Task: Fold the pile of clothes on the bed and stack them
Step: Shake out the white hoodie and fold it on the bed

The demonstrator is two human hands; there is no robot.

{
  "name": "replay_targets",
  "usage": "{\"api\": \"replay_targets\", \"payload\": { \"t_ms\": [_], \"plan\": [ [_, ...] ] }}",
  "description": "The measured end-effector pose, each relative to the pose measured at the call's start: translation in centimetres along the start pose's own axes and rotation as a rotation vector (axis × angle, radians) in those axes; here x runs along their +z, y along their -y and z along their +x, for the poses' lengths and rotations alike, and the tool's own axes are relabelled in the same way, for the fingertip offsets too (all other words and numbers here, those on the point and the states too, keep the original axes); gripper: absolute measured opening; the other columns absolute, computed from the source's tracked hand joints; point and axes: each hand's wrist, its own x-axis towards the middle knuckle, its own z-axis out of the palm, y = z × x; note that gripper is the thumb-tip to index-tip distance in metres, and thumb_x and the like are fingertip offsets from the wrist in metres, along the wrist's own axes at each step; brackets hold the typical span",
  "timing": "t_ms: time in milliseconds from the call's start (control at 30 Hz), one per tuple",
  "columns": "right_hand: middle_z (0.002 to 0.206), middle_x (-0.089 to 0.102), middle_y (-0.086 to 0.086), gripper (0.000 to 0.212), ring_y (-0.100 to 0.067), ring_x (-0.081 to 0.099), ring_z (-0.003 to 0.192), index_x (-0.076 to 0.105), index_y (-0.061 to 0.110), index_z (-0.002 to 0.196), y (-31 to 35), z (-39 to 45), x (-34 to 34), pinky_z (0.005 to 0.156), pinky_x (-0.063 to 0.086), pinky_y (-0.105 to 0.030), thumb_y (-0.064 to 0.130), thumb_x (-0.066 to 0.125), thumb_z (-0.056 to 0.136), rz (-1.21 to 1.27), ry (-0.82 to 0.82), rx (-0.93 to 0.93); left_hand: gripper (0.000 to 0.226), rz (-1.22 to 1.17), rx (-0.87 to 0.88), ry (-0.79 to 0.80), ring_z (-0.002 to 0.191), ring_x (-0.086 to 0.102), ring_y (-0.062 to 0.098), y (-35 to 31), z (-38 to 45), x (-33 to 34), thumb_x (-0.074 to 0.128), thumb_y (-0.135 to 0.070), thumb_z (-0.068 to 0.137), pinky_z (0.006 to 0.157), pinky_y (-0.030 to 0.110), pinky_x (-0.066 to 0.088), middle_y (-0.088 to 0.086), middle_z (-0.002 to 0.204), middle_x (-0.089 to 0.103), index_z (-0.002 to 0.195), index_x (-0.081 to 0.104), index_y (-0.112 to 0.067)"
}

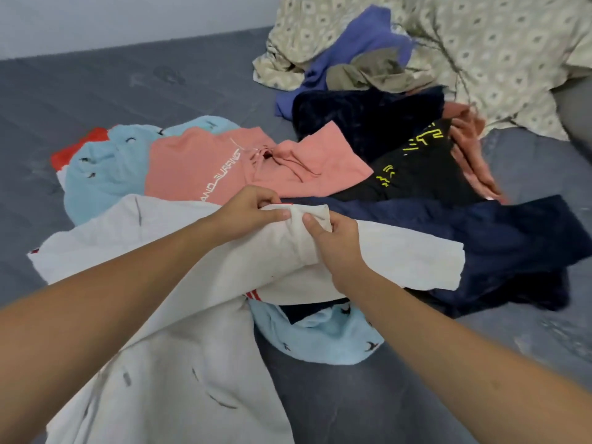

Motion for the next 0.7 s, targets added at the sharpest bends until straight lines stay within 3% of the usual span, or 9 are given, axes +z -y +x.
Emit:
{"api": "replay_targets", "payload": {
  "t_ms": [133,233,400,500,567,700],
  "plan": [
    [0.102,0.075,-0.020,0.015,-0.029,0.072,0.090,0.077,0.007,0.101,0.3,-0.2,-5.9,0.086,0.058,-0.055,0.021,0.072,0.097,-0.023,-0.094,-0.007,0.034,-0.020,0.033,0.040,0.068,0.042,0.016,-3.1,3.0,4.9,0.079,-0.022,0.093,0.062,0.029,0.033,0.008,0.072,0.048,0.085,0.068,0.009],
    [0.097,0.076,-0.015,0.013,-0.027,0.074,0.090,0.078,0.011,0.098,0.1,-0.3,-10.4,0.081,0.060,-0.049,0.023,0.071,0.097,-0.058,-0.146,-0.016,0.031,0.006,0.091,0.093,0.063,0.040,0.009,-5.7,4.9,8.6,0.080,-0.018,0.093,0.058,0.022,0.032,0.008,0.070,0.045,0.081,0.068,0.009],
    [0.078,0.076,0.006,0.012,-0.006,0.071,0.073,0.075,0.029,0.084,-0.9,-0.3,-16.9,0.066,0.059,-0.028,0.025,0.073,0.096,-0.074,-0.263,0.019,0.032,0.056,0.122,0.186,0.065,0.039,0.011,-9.2,8.0,14.5,0.080,-0.017,0.092,0.058,0.023,0.029,0.009,0.069,0.044,0.079,0.067,0.009],
    [0.081,0.078,0.001,0.012,-0.012,0.072,0.077,0.077,0.023,0.085,-1.6,-0.3,-20.2,0.066,0.060,-0.033,0.018,0.073,0.095,-0.038,-0.297,0.032,0.032,0.081,0.144,0.219,0.064,0.038,0.009,-10.2,9.7,17.8,0.081,-0.016,0.091,0.058,0.021,0.029,0.006,0.067,0.042,0.073,0.065,0.006],
    [0.084,0.077,-0.007,0.012,-0.018,0.070,0.077,0.078,0.019,0.084,-2.1,-0.3,-22.0,0.068,0.059,-0.039,0.018,0.072,0.094,-0.034,-0.323,0.038,0.033,0.110,0.137,0.241,0.064,0.039,0.011,-10.4,10.8,19.7,0.081,-0.017,0.091,0.061,0.027,0.031,0.005,0.065,0.044,0.069,0.063,0.000],
    [0.065,0.063,0.001,0.021,-0.010,0.056,0.063,0.070,0.012,0.073,-3.6,0.0,-24.8,0.058,0.049,-0.034,0.021,0.071,0.092,-0.106,-0.409,0.044,0.030,0.170,0.112,0.238,0.062,0.045,0.008,-10.2,12.7,23.0,0.084,-0.024,0.088,0.062,0.029,0.036,-0.005,0.062,0.052,0.066,0.066,-0.013]
  ]
}}
